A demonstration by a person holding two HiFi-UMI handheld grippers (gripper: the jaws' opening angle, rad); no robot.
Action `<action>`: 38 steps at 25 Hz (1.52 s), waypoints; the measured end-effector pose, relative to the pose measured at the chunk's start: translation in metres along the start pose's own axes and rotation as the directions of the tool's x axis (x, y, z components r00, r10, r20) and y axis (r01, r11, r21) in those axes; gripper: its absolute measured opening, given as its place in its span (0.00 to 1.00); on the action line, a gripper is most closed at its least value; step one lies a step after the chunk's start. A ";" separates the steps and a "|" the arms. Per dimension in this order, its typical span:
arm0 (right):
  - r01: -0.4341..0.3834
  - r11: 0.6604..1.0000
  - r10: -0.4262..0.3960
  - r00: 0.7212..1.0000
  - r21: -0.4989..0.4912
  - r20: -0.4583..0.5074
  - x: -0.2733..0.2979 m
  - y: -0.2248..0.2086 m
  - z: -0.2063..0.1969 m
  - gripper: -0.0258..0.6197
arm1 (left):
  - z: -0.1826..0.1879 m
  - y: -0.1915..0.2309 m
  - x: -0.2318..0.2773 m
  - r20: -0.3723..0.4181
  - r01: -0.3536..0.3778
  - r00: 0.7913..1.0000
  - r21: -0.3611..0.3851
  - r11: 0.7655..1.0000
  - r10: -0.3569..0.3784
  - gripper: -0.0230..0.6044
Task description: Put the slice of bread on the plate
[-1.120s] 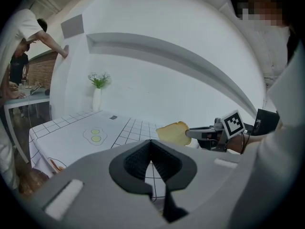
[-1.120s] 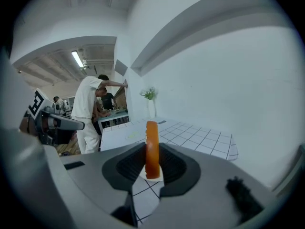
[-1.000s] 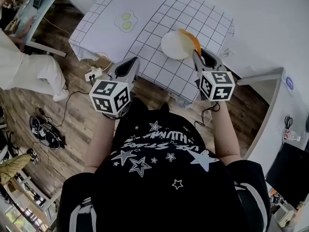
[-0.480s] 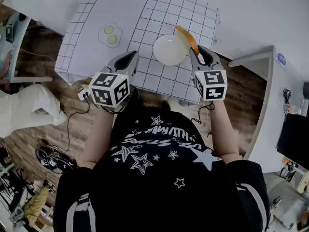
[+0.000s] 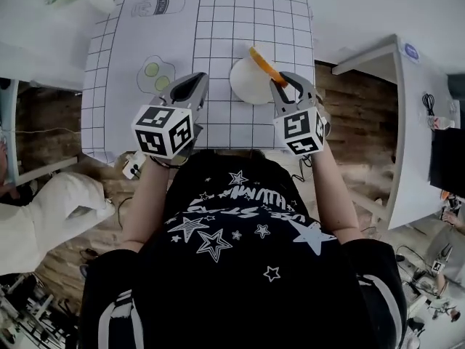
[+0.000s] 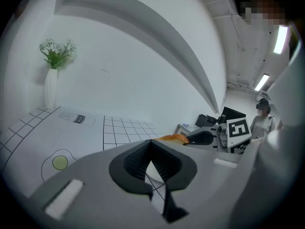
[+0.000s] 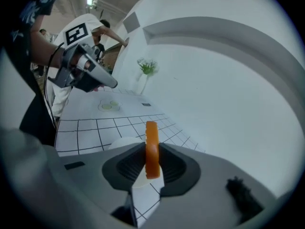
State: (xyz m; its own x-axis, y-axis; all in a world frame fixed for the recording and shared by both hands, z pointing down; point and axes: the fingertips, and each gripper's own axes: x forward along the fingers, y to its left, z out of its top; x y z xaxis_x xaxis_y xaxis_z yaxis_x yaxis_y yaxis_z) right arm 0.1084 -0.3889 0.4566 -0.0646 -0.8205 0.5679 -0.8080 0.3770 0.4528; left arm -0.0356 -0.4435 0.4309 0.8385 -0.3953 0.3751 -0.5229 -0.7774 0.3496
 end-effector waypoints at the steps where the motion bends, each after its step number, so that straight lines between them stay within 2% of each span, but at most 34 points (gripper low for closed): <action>1: 0.001 0.999 -0.002 1.000 -0.036 -0.018 0.002 0.007 0.000 0.18 | 0.000 0.003 0.001 -0.008 0.017 1.000 0.002 1.000 -0.017 0.05; 7: -0.042 0.978 0.019 0.993 -0.207 -0.114 0.016 0.047 0.000 0.18 | -0.001 0.018 0.006 -0.038 0.085 0.996 0.008 0.996 -0.084 0.05; 14: -0.046 0.945 -0.024 0.978 -0.325 -0.209 0.022 0.084 -0.024 0.19 | -0.017 0.024 0.004 -0.098 0.161 0.982 0.018 0.987 -0.159 0.05; 24: -0.077 0.952 -0.013 0.957 -0.295 -0.291 0.025 0.107 -0.045 0.22 | -0.027 0.034 -0.009 -0.114 0.194 0.975 0.011 0.981 -0.192 0.05; 28: -0.141 0.949 0.033 0.933 -0.281 -0.359 0.027 0.112 -0.051 0.23 | -0.026 0.040 -0.016 -0.094 0.175 0.980 -0.006 0.985 -0.175 0.05; 31: -0.185 0.955 0.088 0.923 -0.232 -0.374 0.026 0.117 -0.054 0.25 | -0.026 0.041 -0.024 -0.063 0.171 0.983 -0.016 0.985 -0.172 0.05; 34: -0.199 0.962 0.120 0.923 -0.189 -0.366 0.025 0.117 -0.053 0.28 | -0.028 0.040 -0.029 -0.047 0.160 0.986 -0.030 0.987 -0.161 0.05; 38: -0.172 0.969 0.108 0.942 -0.180 -0.318 0.017 0.108 -0.046 0.28 | -0.031 0.032 -0.029 -0.049 0.152 0.987 -0.031 0.988 -0.153 0.05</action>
State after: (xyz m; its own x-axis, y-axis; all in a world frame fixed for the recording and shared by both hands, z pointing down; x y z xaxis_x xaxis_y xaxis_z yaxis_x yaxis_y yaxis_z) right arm 0.0471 -0.3419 0.5467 0.0377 -0.5953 0.8026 -0.6663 0.5836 0.4642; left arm -0.0818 -0.4415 0.4580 0.9002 -0.2474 0.3585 -0.3941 -0.8130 0.4286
